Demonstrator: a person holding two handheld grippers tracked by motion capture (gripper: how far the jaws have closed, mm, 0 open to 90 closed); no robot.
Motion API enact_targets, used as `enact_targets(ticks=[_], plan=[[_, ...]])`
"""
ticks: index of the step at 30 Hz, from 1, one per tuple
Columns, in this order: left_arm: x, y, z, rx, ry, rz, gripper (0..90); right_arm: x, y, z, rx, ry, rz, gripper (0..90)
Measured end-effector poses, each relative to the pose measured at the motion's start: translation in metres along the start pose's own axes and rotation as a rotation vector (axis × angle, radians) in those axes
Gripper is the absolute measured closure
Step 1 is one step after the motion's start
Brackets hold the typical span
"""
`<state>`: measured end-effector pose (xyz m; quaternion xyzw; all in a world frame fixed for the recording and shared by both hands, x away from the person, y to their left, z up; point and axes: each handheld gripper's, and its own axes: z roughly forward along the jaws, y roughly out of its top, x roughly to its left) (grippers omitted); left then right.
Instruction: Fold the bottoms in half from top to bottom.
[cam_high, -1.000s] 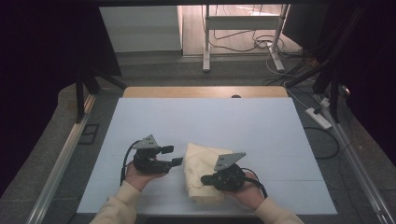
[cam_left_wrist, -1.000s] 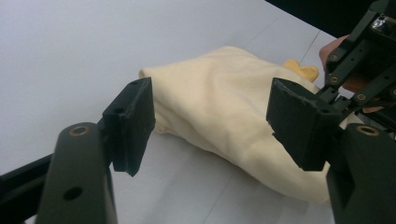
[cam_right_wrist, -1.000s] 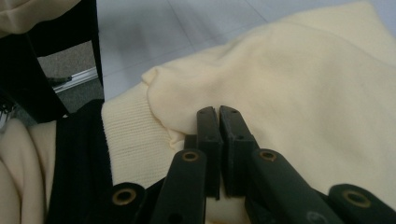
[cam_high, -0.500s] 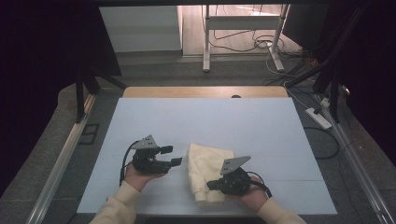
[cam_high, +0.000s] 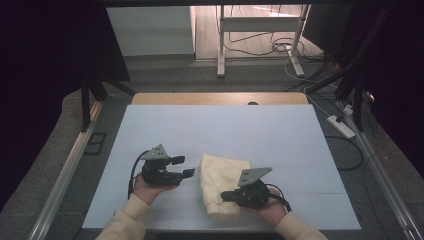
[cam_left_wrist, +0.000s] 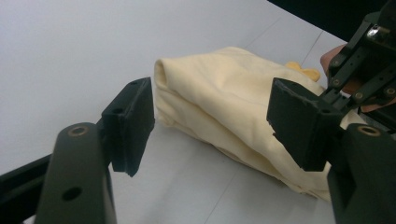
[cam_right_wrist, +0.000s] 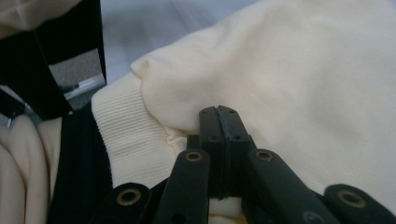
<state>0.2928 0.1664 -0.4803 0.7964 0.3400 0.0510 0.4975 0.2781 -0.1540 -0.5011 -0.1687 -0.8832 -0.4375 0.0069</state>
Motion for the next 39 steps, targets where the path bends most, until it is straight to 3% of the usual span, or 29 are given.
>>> enact_targets(ticks=[8, 13, 32, 37, 39], plan=[[0.001, -0.001, -0.002, -0.004, 0.006, 0.000, 31.8, -0.002, 0.005, -0.013, -0.076, -0.054, -0.010, 88.5], [0.001, -0.001, -0.005, -0.009, 0.013, -0.002, 31.6, -0.007, 0.007, -0.023, -0.122, -0.088, 0.008, 88.4], [0.000, -0.002, -0.008, -0.010, 0.032, 0.006, 31.3, -0.026, 0.000, -0.045, -0.158, -0.175, 0.059, 88.2], [0.000, -0.003, -0.009, -0.009, 0.035, 0.005, 31.2, -0.029, -0.003, -0.048, -0.157, -0.205, 0.070, 81.7], [-0.001, -0.004, -0.009, -0.009, 0.037, 0.010, 30.9, -0.029, -0.003, -0.048, -0.156, -0.231, 0.071, 71.0]])
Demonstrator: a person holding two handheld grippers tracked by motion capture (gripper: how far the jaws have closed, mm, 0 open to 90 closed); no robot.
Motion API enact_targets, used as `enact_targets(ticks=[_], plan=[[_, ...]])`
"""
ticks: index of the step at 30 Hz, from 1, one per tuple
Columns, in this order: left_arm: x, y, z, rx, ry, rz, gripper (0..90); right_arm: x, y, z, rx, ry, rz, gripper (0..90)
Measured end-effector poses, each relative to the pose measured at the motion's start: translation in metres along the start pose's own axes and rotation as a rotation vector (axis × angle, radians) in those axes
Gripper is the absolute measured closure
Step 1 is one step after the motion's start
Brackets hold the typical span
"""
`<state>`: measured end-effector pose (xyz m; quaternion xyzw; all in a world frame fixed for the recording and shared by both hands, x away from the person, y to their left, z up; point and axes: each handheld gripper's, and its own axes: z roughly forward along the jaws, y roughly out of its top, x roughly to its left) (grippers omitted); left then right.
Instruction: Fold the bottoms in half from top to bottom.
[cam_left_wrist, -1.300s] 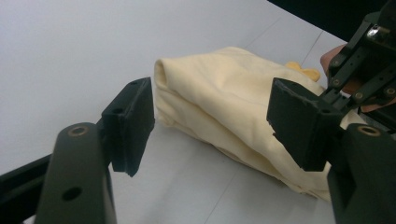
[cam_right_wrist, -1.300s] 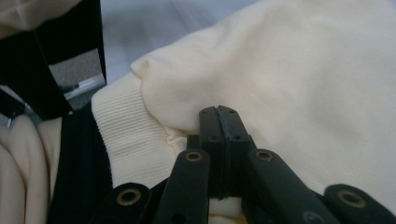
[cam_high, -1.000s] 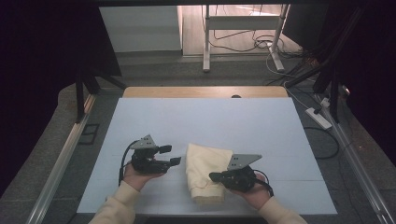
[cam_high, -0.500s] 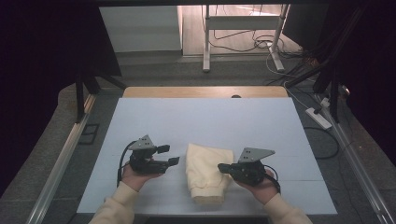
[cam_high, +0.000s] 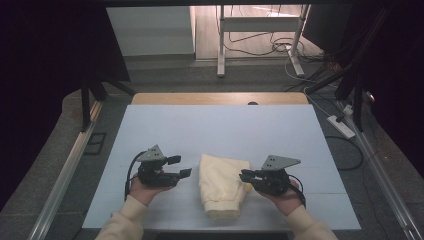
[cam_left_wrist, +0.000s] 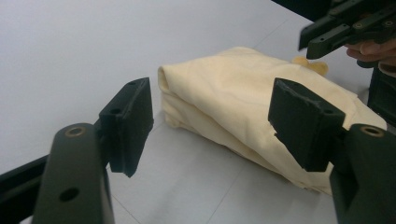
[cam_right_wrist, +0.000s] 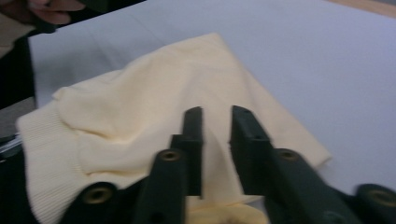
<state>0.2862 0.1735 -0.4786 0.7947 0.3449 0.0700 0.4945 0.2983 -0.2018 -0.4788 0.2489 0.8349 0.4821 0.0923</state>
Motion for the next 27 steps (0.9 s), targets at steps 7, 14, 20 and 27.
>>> enact_targets(ticks=[7, 14, 20, 27], plan=[[0.000, -0.006, -0.006, 0.003, 0.013, 0.002, 30.8, -0.003, -0.006, -0.007, -0.003, -0.056, 0.010, 50.1], [0.000, -0.014, -0.012, 0.014, 0.024, 0.006, 30.2, -0.015, -0.016, -0.025, -0.022, -0.102, 0.052, 43.8], [0.001, -0.021, -0.018, 0.013, 0.043, -0.004, 29.3, -0.027, -0.028, -0.046, -0.024, -0.159, 0.065, 39.4], [0.003, -0.027, -0.021, 0.022, 0.048, -0.013, 29.1, -0.042, -0.043, -0.068, -0.023, -0.220, 0.082, 37.8]])
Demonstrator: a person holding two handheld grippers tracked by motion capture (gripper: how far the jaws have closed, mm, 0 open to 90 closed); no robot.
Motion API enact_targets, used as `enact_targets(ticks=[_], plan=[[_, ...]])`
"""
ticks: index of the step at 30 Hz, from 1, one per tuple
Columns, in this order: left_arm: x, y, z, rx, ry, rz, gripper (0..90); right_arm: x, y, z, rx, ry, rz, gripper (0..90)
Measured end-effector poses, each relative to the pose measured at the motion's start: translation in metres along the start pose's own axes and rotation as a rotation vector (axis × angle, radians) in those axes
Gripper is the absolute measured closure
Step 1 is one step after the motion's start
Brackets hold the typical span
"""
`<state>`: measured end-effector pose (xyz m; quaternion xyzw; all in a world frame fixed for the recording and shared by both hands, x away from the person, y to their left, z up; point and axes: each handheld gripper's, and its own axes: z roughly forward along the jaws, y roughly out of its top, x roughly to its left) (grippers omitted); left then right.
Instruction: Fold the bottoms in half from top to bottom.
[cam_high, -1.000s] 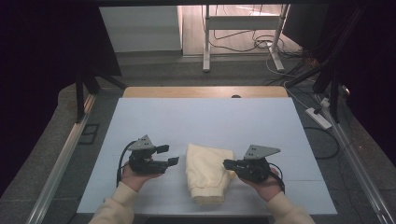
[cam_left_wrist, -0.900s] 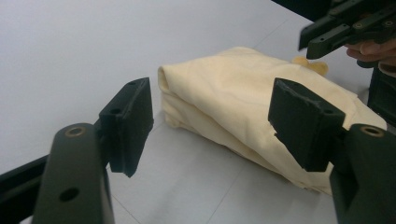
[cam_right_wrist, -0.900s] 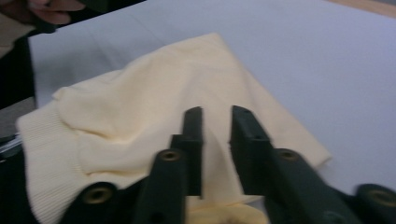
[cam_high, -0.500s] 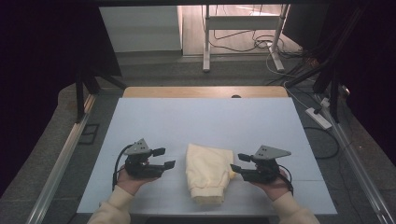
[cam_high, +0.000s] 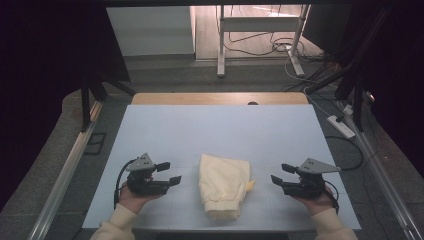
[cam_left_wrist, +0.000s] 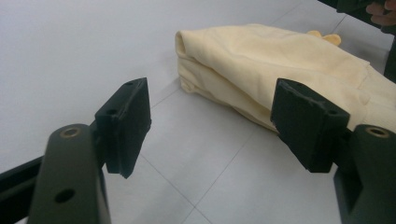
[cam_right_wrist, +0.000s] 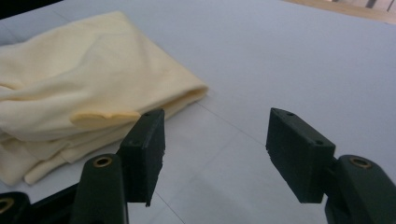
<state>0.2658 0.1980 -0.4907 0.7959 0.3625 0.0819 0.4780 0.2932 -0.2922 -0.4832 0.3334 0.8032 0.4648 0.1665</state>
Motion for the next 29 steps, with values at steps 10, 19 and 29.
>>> enact_targets(ticks=[10, 19, 29], plan=[[0.004, -0.003, -0.002, 0.006, 0.005, -0.011, 29.1, -0.014, -0.011, -0.009, 0.026, -0.012, 0.018, 37.2], [0.006, -0.003, -0.001, 0.007, 0.007, -0.011, 29.0, -0.010, -0.010, -0.005, 0.032, 0.000, -0.004, 37.0], [0.006, -0.003, -0.001, 0.009, 0.007, -0.009, 29.0, -0.010, -0.009, -0.006, 0.025, 0.000, -0.002, 36.9]])
